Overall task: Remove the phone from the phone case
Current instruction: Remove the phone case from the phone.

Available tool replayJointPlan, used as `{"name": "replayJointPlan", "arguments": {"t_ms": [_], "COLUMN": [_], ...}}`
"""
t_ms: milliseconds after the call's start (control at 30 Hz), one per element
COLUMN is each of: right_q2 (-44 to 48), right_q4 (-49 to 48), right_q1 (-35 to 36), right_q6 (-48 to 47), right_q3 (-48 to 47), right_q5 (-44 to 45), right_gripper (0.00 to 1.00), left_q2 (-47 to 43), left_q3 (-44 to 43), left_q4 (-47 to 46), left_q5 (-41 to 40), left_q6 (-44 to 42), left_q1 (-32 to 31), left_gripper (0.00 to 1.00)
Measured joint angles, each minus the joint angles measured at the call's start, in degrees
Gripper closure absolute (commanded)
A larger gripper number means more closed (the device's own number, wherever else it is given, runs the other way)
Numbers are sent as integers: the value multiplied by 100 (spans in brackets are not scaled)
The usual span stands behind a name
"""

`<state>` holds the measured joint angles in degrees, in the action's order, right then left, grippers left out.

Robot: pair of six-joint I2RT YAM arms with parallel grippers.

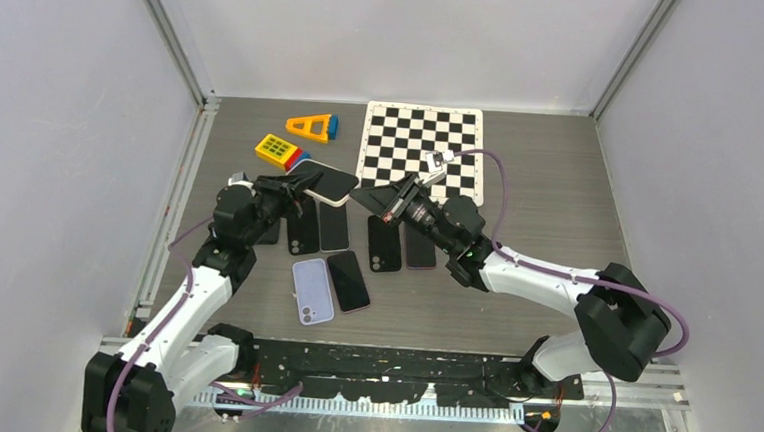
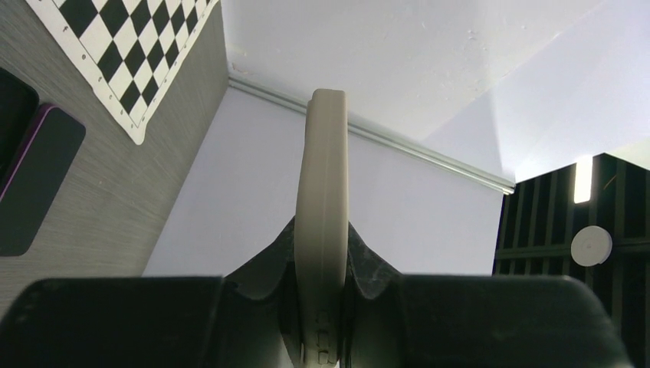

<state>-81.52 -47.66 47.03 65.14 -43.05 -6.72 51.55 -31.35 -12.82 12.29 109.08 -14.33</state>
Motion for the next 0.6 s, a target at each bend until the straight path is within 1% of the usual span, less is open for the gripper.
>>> {"name": "replayJointPlan", "arguments": {"t_ms": [267, 600], "right_q2": [-243, -317], "right_q4": [-269, 487], "right_q1": [0, 0], "right_q6": [-4, 177], "right_q3": [-37, -435], "right_q5": [160, 601], "right_gripper": [99, 99], "left_q2": [153, 516], "left_q3": [-35, -120], "left_q4": [-46, -435], "left_q5": [-149, -256], "left_q6": [31, 7], "left_q1": [22, 72], "left_gripper": [100, 100]}}
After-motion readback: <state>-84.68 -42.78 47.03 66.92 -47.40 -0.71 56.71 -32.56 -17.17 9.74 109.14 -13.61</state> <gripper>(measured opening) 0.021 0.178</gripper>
